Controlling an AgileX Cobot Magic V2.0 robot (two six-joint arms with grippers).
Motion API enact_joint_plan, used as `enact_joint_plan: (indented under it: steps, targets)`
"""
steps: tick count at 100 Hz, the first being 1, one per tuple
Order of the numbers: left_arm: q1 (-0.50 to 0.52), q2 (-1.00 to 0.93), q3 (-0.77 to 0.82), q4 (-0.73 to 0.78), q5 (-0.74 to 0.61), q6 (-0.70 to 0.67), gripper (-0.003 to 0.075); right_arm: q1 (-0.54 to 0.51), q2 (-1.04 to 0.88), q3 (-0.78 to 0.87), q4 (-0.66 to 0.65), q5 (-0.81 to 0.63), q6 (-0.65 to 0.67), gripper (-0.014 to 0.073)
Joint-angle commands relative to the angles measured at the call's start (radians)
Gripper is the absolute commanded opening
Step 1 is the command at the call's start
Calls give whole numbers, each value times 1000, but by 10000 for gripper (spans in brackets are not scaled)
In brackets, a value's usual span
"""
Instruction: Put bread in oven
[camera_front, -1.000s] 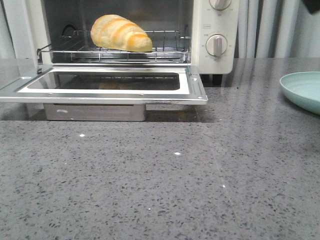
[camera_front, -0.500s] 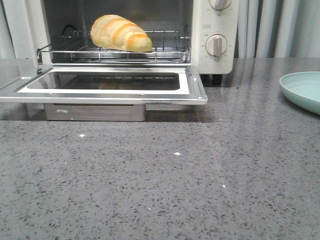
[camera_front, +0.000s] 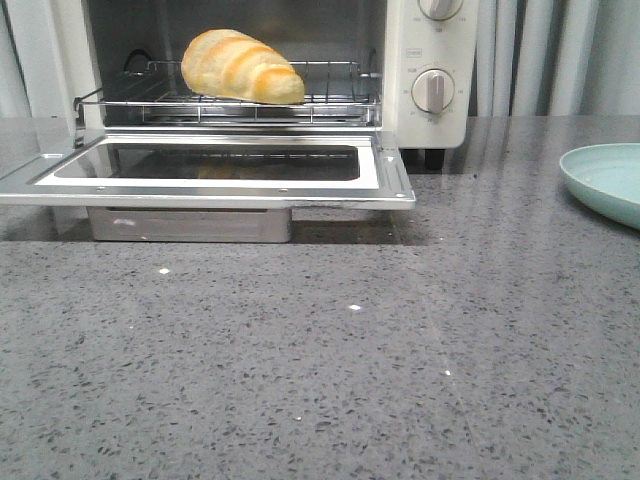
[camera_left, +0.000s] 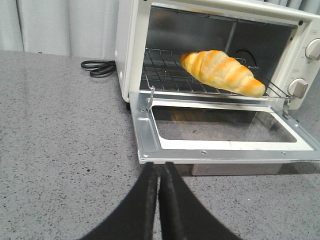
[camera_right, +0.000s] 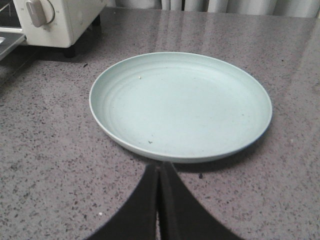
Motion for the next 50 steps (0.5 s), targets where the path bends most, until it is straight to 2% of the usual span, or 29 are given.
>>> enact_joint_plan:
  steps: [1, 30, 50]
  targets:
    - [4, 12, -26, -16, -71, 0, -21, -12, -24, 0, 0, -92, 2, -59]
    - [4, 12, -26, -16, -71, 0, -21, -81, -79, 63, 0, -122, 2, -59]
    - [4, 12, -26, -16, -71, 0, -21, -86, -118, 118, 3, -175, 2, -59]
